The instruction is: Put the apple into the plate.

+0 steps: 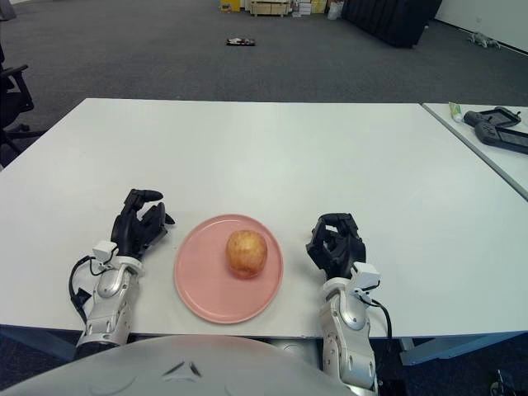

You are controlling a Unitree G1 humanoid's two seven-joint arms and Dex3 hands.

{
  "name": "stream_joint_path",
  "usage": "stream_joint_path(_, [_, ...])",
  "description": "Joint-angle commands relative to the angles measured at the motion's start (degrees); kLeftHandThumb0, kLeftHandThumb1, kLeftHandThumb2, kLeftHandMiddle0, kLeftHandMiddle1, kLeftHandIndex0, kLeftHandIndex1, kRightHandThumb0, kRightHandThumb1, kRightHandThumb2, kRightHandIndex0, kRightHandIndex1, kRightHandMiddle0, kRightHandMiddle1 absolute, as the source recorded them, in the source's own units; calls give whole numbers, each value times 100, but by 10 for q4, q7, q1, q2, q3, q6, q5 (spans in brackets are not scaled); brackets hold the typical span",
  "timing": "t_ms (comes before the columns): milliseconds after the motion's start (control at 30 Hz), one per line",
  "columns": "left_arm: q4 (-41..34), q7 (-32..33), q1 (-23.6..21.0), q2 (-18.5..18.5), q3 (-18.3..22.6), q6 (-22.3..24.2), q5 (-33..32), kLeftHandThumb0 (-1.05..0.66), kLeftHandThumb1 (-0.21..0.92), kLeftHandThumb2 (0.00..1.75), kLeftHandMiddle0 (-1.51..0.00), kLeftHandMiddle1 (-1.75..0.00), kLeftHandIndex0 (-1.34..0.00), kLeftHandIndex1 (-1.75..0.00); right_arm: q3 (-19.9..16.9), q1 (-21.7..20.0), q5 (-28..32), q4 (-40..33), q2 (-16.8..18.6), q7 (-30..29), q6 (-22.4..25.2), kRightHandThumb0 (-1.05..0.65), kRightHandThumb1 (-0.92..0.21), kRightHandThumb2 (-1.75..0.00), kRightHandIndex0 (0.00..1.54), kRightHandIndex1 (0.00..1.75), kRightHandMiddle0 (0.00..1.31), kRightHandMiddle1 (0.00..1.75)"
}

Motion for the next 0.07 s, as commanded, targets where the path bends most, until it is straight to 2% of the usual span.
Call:
stream_joint_path(0, [6,4,8,2,3,10,2,-38,71,82,-71,-175,-32,-175,1,-2,-1,-3,2,4,6,-39,-63,-93,76,175,37,175])
stream_joint_path(33, [5,4,9,2,4,10,2,-38,71,82,-71,-175,-32,-175,2,-2,-1,-3,2,4,6,-39,-64,-92,75,175,37,175])
